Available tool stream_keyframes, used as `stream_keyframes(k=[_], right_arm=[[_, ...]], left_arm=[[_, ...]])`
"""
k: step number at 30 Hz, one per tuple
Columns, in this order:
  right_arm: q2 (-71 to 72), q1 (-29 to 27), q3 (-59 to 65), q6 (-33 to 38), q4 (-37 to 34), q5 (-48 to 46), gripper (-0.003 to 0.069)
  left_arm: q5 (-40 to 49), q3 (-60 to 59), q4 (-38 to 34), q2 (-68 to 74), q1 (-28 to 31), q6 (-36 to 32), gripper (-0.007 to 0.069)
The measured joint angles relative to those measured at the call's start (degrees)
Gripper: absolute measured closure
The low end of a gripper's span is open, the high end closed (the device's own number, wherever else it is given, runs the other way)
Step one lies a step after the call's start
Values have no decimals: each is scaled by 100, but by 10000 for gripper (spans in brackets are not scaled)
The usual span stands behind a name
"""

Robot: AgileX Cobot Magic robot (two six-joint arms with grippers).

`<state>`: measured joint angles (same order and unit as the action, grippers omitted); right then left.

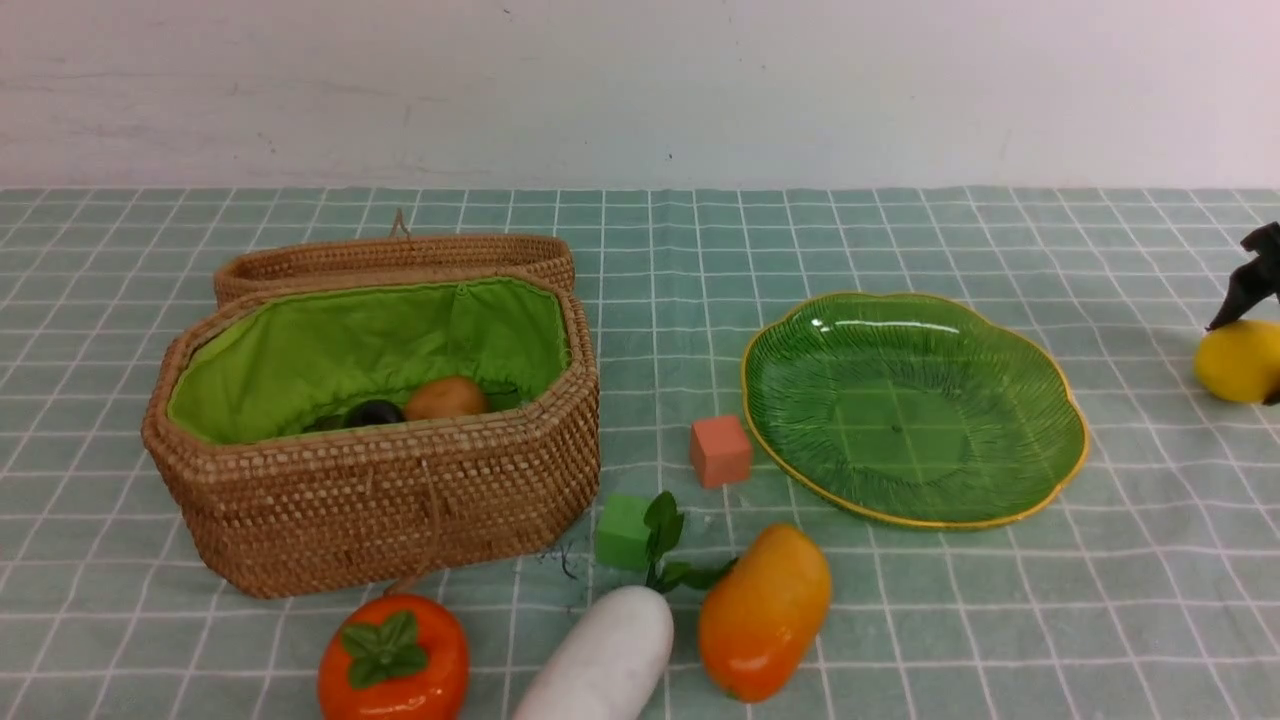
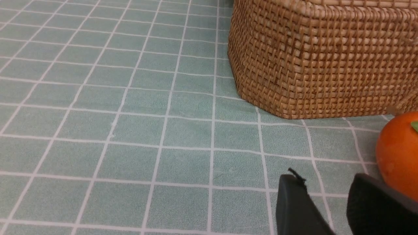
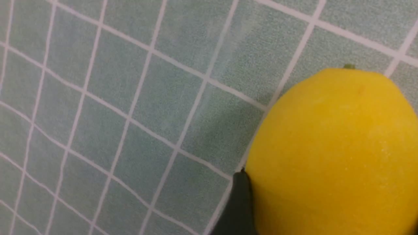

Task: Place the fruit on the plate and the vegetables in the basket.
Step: Use the right arm to grab a lemon and put it into the right plate

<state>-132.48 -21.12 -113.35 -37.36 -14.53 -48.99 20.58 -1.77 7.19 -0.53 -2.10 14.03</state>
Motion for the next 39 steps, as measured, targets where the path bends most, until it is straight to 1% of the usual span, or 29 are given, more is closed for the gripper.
stream_keyframes(k=[2,3,4,7,8,9,12,15,16,18,19,20,22,24,27,28,29,31,32,33,34,39], right_arm=[[24,0,0,377,0,4,67],[21,0,0,377,0,4,67],[43,0,0,560,0,-3,67],[261,0,64,1541,-93,-138,67],[346,9,69,1759,-188,-181,67],[369,16,69,1811,-204,-181,67],[829,154,71,2673,-659,-292,67],[1227,511,59,3616,-960,-659,67],[1272,580,59,3736,-981,-737,67],[1436,936,59,4339,-995,-1173,67],[1489,1240,59,4772,-995,-1560,67],[1498,1377,59,4852,-995,-1638,67],[1512,1930,75,5130,-944,-1844,67],[1512,2383,130,5193,-790,-1825,67],[1459,3000,220,5170,-295,-1770,67],[1452,3037,220,5154,-252,-1762,67],[1408,3167,226,5008,-39,-1729,67],[1201,3501,226,4330,524,-1555,67],[1183,3516,226,4278,557,-1543,67],[1110,3568,226,4083,692,-1515,67],[928,3630,226,3683,903,-1488,67],[776,3645,274,3206,986,-1487,67]], left_arm=[[0,0,0,0,0,0,386],[0,0,0,0,0,0,386],[0,0,0,0,0,0,386],[0,0,0,0,0,0,386],[0,0,0,0,0,0,386],[0,0,0,0,0,0,386],[0,0,0,0,0,0,386],[0,0,0,0,0,0,386],[0,0,0,0,0,0,386],[0,0,0,0,0,0,386],[0,0,0,0,0,0,386],[0,0,0,0,0,0,386],[0,0,0,0,0,0,386],[0,0,0,0,0,0,386],[0,0,0,0,0,0,386],[0,0,0,0,0,0,386],[0,0,0,0,0,0,386],[0,0,0,0,0,0,386],[0,0,0,0,0,0,386],[0,0,0,0,0,0,386],[0,0,0,0,0,0,386],[0,0,0,0,0,0,386]])
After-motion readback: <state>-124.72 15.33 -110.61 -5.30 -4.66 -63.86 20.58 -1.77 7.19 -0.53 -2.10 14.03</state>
